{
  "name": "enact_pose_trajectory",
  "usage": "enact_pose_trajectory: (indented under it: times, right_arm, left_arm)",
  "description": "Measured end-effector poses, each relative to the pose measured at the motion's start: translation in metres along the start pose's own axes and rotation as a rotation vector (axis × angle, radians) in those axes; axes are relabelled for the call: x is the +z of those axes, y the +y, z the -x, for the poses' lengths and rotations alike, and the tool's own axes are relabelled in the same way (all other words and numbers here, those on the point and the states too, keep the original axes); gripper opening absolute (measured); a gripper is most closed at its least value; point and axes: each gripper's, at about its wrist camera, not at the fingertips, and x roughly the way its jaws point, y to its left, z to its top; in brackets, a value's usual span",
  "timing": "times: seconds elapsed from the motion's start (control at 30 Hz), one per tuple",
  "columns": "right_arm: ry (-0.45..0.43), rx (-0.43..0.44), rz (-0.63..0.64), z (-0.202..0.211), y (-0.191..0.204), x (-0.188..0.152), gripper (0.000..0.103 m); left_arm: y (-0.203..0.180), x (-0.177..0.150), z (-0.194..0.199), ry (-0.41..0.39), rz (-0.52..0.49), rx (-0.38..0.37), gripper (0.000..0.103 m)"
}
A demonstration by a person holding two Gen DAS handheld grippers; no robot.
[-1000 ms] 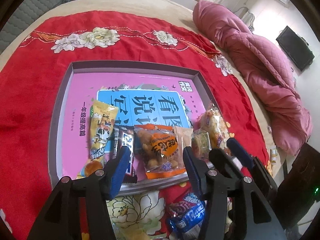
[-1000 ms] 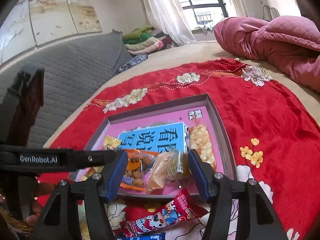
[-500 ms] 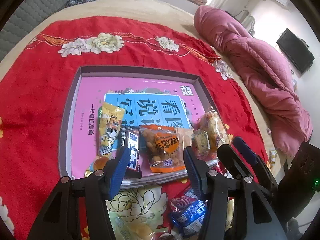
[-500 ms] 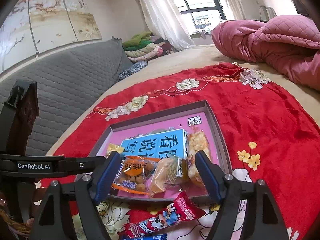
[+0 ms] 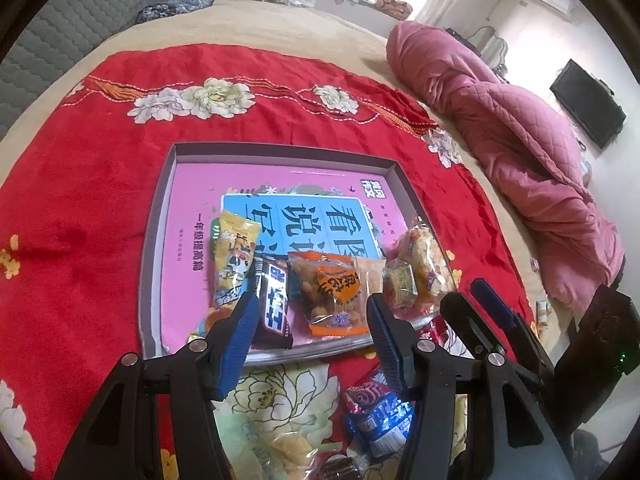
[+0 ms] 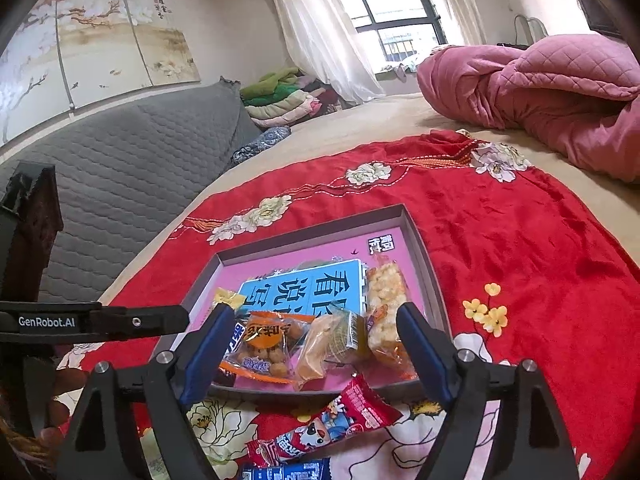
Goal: Organize snacks
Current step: 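Withdraw both open tools from the box toward the remaining snacks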
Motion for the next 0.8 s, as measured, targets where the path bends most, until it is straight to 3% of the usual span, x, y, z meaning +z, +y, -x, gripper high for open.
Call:
enact_pose_trajectory:
  times: [0.8]
  right_arm:
    - [0.028, -0.061, -0.054, 0.028, -0.001, -0.007, 0.086]
  left_arm:
    - [0.011, -0.018, 0.029, -0.007, 0.015, -0.01, 0.058]
